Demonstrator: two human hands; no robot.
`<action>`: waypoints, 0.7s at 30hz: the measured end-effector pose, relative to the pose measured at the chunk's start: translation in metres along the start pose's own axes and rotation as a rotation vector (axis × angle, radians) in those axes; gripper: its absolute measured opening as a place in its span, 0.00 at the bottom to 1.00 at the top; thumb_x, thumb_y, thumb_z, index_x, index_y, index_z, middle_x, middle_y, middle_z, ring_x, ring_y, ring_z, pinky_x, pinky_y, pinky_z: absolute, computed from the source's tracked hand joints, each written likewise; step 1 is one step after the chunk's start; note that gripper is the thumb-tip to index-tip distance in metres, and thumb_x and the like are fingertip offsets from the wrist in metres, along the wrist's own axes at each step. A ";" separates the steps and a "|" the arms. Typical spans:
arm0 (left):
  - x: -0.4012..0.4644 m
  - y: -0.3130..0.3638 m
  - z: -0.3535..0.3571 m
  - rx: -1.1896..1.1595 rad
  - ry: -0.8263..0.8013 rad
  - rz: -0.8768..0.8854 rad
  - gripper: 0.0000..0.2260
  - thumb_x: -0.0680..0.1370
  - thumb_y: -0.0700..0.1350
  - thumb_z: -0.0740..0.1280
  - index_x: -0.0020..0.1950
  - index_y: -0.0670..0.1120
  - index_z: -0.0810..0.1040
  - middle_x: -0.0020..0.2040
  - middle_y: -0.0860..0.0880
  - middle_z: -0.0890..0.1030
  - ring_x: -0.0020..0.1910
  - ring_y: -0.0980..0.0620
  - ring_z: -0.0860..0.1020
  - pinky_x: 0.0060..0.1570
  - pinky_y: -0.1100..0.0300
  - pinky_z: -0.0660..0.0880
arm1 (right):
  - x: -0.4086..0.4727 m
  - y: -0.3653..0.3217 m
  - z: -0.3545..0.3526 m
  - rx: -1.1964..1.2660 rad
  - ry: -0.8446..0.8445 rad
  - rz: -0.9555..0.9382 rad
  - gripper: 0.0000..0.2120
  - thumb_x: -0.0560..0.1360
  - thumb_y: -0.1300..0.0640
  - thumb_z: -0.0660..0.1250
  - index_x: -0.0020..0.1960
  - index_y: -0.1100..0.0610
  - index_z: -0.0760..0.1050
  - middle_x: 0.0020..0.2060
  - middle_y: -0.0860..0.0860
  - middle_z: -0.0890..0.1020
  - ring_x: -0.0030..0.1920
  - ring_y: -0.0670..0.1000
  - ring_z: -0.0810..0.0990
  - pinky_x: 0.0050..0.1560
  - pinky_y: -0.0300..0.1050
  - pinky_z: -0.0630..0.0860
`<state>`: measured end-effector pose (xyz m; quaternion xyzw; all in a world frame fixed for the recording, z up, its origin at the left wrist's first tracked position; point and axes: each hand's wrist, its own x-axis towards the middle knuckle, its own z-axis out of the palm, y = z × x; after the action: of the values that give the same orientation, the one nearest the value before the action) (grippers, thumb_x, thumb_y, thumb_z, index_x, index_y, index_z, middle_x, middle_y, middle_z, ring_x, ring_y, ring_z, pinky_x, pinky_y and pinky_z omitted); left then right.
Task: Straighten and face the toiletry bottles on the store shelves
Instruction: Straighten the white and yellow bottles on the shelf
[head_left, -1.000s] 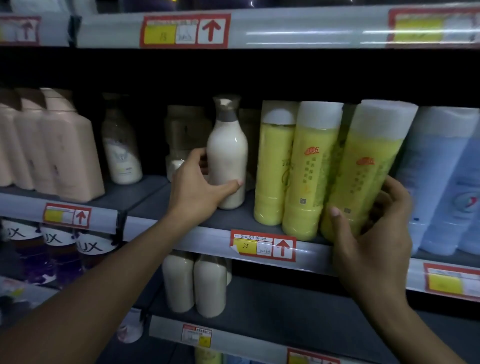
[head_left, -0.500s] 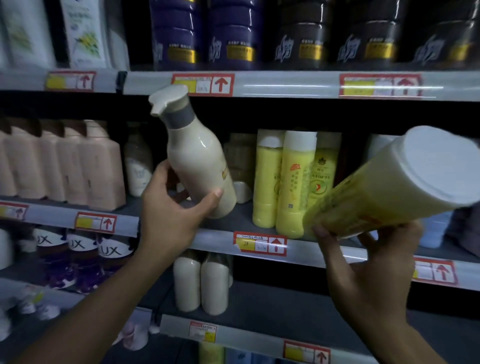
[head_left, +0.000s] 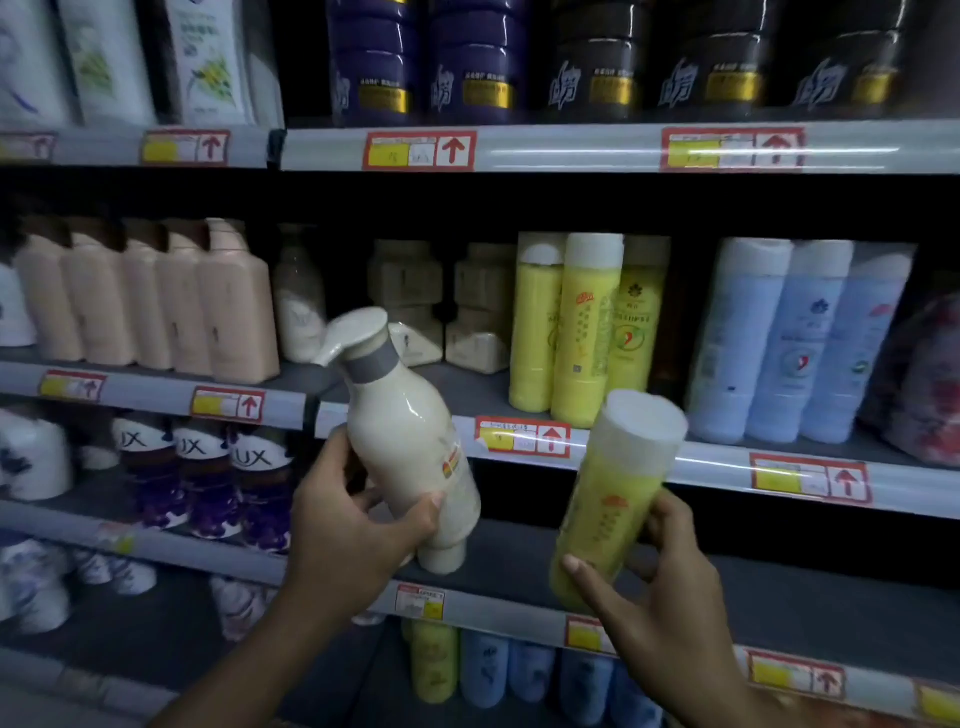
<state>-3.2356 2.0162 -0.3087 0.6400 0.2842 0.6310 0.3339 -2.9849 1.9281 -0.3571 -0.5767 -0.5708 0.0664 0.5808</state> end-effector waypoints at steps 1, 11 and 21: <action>-0.006 -0.005 0.000 0.011 -0.015 -0.031 0.30 0.60 0.53 0.78 0.61 0.55 0.77 0.57 0.54 0.84 0.58 0.54 0.84 0.51 0.59 0.83 | -0.004 0.006 0.001 -0.024 -0.030 0.019 0.41 0.64 0.53 0.85 0.68 0.39 0.65 0.57 0.31 0.78 0.54 0.28 0.79 0.50 0.28 0.78; -0.051 -0.081 0.015 0.332 -0.192 -0.266 0.37 0.58 0.53 0.82 0.64 0.60 0.74 0.54 0.63 0.83 0.51 0.67 0.82 0.43 0.64 0.82 | -0.032 0.077 0.010 -0.141 -0.249 0.198 0.34 0.69 0.47 0.81 0.66 0.35 0.65 0.56 0.34 0.79 0.55 0.35 0.80 0.47 0.31 0.78; -0.052 -0.145 0.049 0.462 -0.331 -0.388 0.31 0.63 0.48 0.83 0.61 0.60 0.74 0.53 0.63 0.82 0.50 0.64 0.81 0.48 0.62 0.80 | -0.010 0.116 0.015 -0.230 -0.240 0.221 0.34 0.69 0.51 0.82 0.65 0.43 0.64 0.51 0.40 0.78 0.52 0.45 0.80 0.50 0.46 0.81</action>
<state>-3.1802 2.0611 -0.4536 0.7265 0.4779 0.3621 0.3356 -2.9321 1.9675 -0.4540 -0.6862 -0.5730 0.1321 0.4281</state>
